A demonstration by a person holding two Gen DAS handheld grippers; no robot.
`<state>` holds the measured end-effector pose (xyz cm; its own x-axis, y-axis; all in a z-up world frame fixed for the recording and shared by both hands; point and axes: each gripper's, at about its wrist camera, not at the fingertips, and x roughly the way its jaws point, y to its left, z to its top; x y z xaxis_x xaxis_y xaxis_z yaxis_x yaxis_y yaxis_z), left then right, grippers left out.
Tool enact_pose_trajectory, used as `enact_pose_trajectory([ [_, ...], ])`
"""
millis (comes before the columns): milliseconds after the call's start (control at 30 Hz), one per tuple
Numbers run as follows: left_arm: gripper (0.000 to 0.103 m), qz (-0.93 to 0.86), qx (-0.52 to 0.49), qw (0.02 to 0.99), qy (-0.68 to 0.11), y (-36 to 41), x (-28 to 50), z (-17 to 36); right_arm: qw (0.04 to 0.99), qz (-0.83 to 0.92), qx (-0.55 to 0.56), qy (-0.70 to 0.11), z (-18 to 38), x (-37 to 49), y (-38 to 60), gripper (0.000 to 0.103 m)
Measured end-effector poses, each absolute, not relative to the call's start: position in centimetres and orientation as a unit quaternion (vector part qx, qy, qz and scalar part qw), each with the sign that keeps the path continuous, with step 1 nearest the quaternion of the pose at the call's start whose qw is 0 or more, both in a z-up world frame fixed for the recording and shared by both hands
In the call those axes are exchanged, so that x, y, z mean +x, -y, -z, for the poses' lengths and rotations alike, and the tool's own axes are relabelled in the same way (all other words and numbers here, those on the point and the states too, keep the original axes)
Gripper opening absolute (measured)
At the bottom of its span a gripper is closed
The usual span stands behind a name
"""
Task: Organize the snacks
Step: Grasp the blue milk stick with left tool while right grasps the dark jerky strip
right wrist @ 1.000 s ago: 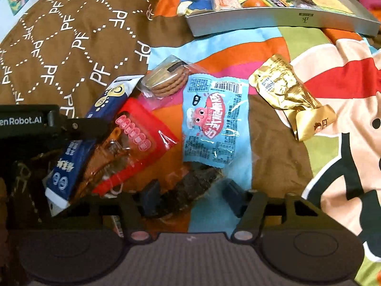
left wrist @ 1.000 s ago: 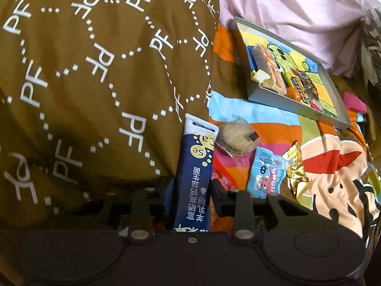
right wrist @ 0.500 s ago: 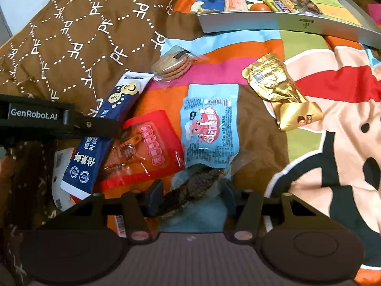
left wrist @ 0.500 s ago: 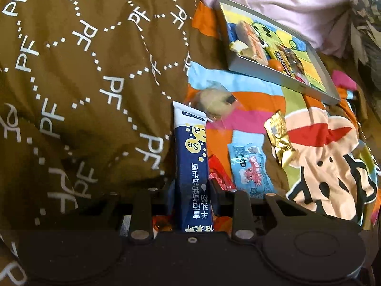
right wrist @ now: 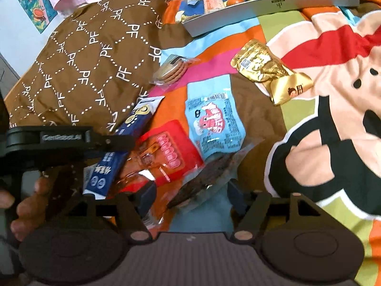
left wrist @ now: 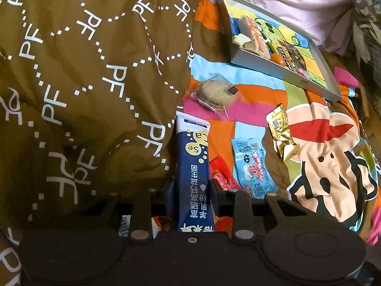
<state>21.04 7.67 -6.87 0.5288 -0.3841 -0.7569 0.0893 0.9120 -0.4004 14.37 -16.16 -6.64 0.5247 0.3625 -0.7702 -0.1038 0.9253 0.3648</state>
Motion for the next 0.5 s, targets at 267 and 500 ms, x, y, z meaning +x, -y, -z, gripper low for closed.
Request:
enact_pose_trajectory([
  [267, 0.038, 0.136, -0.163, 0.853, -0.477, -7.8, 21.8, 7.6, 0.837, -0.141, 0.233, -0.474, 8.1, 15.1, 16.9, 0.060],
  [500, 0.036, 0.134, -0.175, 0.848, -0.482, -8.2, 22.0, 7.6, 0.835, -0.121, 0.265, -0.467, 8.6, 15.8, 17.1, 0.037],
])
